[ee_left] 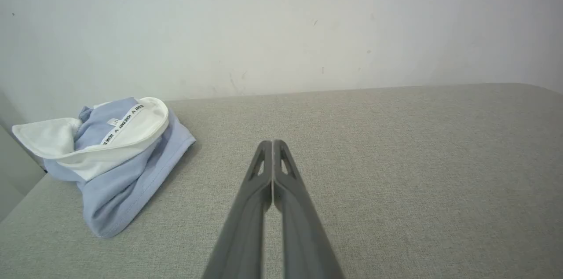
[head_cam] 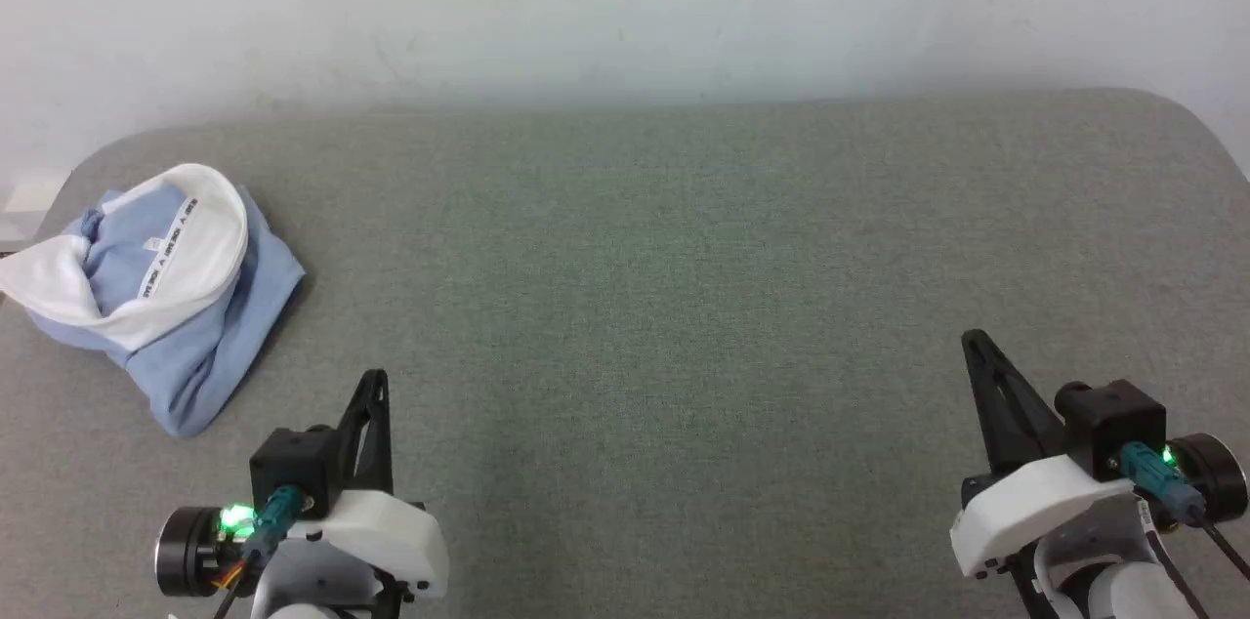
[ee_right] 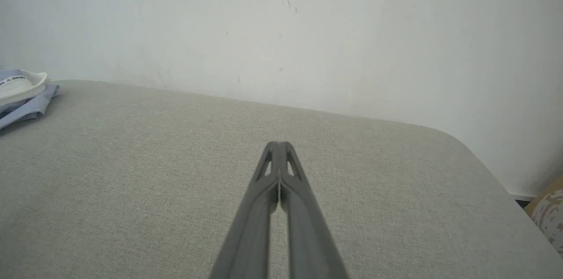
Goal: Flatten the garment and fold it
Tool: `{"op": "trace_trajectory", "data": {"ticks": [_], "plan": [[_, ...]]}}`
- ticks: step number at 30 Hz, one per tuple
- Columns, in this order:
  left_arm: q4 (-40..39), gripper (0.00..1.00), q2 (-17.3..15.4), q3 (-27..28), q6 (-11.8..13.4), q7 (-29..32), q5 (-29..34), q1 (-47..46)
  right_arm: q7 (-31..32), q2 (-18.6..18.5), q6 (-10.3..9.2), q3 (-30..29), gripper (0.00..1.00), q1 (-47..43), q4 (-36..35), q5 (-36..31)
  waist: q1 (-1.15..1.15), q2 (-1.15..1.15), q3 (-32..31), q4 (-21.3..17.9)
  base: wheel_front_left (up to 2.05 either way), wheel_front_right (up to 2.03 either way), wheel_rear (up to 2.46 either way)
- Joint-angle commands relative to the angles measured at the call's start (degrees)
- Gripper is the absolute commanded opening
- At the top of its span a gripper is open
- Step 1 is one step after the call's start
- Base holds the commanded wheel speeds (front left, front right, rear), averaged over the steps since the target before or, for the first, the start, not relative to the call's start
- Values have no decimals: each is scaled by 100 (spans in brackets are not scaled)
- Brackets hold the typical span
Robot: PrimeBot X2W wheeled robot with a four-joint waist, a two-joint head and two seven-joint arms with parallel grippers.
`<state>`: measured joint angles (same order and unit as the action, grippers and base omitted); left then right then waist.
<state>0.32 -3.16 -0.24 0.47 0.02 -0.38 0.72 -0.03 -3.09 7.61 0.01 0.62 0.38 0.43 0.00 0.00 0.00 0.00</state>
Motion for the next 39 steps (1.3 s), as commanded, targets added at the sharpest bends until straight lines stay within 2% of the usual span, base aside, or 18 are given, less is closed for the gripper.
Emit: {"op": "trace_trajectory", "data": {"ticks": [1,36,37,39], "plan": [[-32,0,28,24,-47,-2,38,-72,3,22,-12,-1,0,-62,-38,-43,0,0,0,0,0,0,0],[-32,0,28,24,-47,-2,38,-72,3,22,-12,-1,0,-62,-38,-43,0,0,0,0,0,0,0],[2,100,-2,-2,1,-1,-1,2,-1,0,0,0,100,1,3,3,0,0,0,0,0,0,0],[7,100,-4,-4,3,-1,-2,4,-1,-4,0,0,100,1,9,3,0,0,0,0,0,0,0]]}}
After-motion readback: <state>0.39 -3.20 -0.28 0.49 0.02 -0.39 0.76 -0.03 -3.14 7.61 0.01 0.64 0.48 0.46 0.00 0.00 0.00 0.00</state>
